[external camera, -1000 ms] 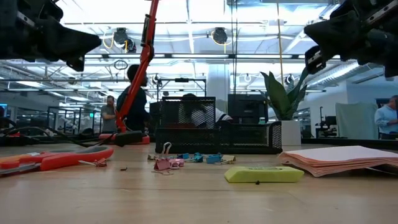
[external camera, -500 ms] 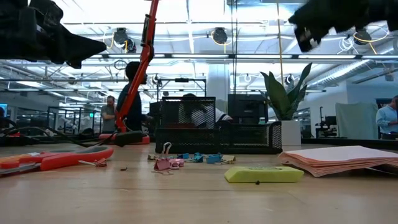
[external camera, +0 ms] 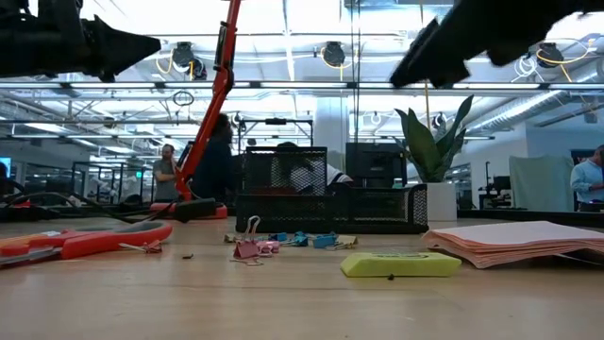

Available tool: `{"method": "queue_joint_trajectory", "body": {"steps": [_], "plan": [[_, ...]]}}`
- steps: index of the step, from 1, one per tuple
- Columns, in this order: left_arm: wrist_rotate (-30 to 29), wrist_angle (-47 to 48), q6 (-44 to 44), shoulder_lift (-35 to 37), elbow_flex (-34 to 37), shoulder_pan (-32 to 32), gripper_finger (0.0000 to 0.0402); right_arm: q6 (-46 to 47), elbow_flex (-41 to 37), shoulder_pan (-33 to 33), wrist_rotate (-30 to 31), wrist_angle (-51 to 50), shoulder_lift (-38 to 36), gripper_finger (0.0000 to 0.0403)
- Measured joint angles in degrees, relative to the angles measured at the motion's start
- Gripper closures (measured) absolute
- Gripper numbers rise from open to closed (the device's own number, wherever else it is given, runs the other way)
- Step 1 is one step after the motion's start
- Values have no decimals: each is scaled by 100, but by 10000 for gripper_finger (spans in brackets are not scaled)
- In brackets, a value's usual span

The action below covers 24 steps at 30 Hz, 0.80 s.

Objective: Pick and place office supplies into organizer
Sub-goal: Put the green eraser into the desk organizer

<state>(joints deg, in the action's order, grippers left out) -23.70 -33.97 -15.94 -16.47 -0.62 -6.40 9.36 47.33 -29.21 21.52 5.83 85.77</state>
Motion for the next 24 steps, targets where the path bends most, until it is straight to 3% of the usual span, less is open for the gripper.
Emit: {"method": "queue_joint_trajectory", "body": {"steps": [6,13,24], "plan": [[-2,36,94,-2,0,0,355,183,785,-224,194,-315,930,209],[-31,259,123,0,0,0,355,660,1461,-432,-92,-372,1631,163],[-33,624,448,0,0,-1,355,1244,1572,-548,-226,-259,2340,164]]}}
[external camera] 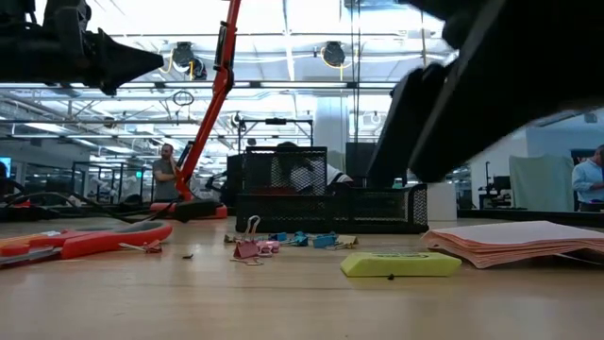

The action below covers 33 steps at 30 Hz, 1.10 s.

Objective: Pick and place office supplies into organizer
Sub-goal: Put the green eraser into the desk organizer

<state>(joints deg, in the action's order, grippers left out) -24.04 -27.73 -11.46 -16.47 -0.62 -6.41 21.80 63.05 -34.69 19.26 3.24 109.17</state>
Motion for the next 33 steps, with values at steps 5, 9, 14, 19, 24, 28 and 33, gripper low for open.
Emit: {"method": "queue_joint_trajectory", "body": {"steps": [5,9,14,19,24,28,33], "plan": [[1,18,0,-2,0,2,355,119,0,2,-6,16,275,163],[1,19,3,-2,0,-1,355,193,0,-27,-2,22,410,165],[1,18,0,-2,0,2,355,190,2,-55,20,-38,414,166],[1,34,17,-2,0,2,355,184,2,-57,18,-140,415,181],[1,62,50,-2,0,2,355,170,7,-57,0,-153,430,216],[1,62,146,-2,0,2,355,158,7,-59,-18,-136,436,251],[1,62,149,-2,0,0,355,153,7,-41,-197,-121,436,300]]}}
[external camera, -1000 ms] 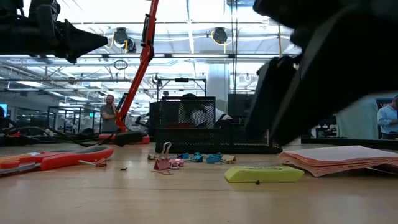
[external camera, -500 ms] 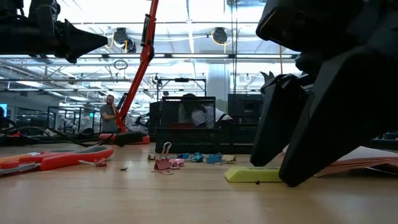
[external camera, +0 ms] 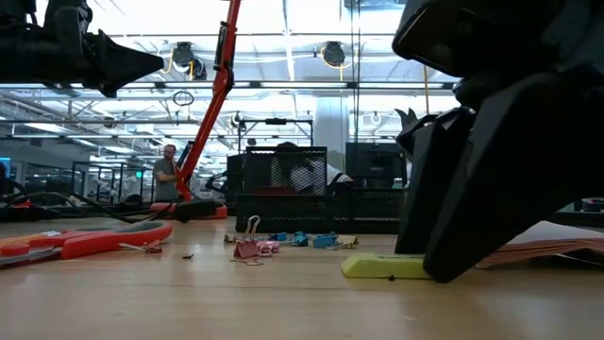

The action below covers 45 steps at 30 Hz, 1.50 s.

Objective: Pick and place office supplies into organizer
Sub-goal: Put the green eraser into the desk organizer

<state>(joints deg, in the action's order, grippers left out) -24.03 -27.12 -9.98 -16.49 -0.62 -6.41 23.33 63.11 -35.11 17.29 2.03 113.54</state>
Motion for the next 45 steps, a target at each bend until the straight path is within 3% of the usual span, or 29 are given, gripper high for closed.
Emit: {"method": "queue_joint_trajectory", "body": {"steps": [8,24,30,36,45], "plan": [[2,-2,-2,1,0,2,355,-134,-2,21,49,153,-2,359],[2,7,-3,2,0,2,355,-721,-4,69,102,638,-266,361],[2,35,-4,1,0,2,355,-1147,-2,102,539,631,-627,362],[2,35,-4,1,0,2,355,-1650,2,384,990,650,-979,362],[2,33,-3,2,0,2,355,-2193,4,1074,1030,624,-1357,362]]}}
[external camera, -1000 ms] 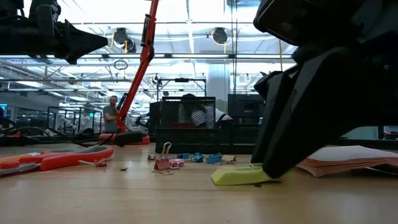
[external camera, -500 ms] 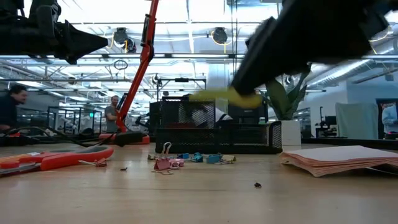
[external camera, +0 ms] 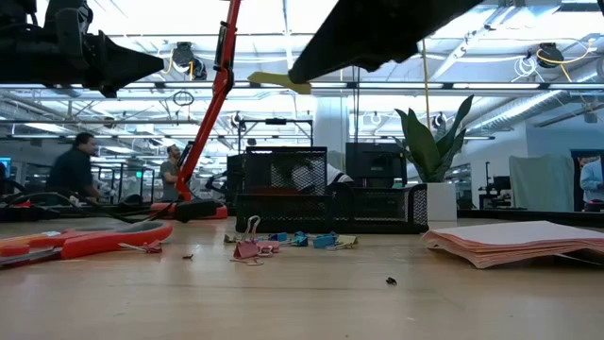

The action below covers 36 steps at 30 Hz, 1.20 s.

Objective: Pick and place office supplies into organizer
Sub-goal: Put the green eraser into the desk organizer

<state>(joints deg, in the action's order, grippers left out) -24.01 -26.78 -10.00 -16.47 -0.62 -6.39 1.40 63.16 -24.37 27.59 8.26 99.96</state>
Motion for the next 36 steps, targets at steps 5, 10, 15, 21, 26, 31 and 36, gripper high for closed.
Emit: {"method": "queue_joint_trajectory", "body": {"steps": [5,10,15,21,26,31,36], "plan": [[0,2,-3,0,0,-2,355,-60,0,392,-239,-37,-29,362],[0,2,-23,-1,0,-2,355,-5,0,779,-553,-360,-31,362],[0,2,-34,-1,0,-1,355,204,0,1154,-998,-655,-105,362],[-2,-1,-79,-2,0,-1,355,242,4,1447,-1432,-688,-131,362],[-2,0,-153,-2,0,0,355,224,4,1596,-1472,-814,-131,362],[-4,2,-168,-2,0,-2,355,138,1,1619,-1563,-770,23,362],[-4,9,-168,-1,0,0,355,-63,0,1618,-1292,-740,271,362]]}}
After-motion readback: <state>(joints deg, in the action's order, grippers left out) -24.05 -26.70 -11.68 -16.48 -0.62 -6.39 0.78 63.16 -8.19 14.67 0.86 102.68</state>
